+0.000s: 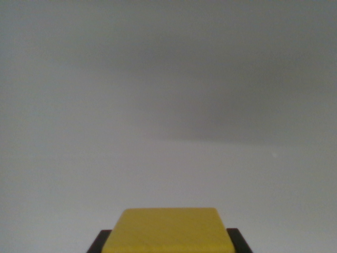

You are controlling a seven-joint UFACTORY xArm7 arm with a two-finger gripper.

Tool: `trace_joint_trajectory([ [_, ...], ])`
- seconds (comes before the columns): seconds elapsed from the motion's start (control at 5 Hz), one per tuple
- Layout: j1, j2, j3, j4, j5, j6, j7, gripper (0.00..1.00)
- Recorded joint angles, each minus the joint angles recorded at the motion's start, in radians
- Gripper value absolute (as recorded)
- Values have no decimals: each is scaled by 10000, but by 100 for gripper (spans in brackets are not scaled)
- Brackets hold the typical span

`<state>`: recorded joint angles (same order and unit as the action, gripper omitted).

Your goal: Pick yellow cube

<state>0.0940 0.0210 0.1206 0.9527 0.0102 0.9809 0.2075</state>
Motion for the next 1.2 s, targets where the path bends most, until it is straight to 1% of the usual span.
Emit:
trace_joint_trajectory([
  [0.2,-9,-227,3,222,32,447,-21,100],
  [0.4,-9,-227,3,222,32,447,-21,100],
  [0.6,-19,-460,7,451,65,909,-42,100],
  [0.8,-19,-460,7,451,65,909,-42,100],
  [1.0,-28,-686,10,672,97,1354,-63,100],
  [1.2,-28,-686,10,672,97,1354,-63,100],
])
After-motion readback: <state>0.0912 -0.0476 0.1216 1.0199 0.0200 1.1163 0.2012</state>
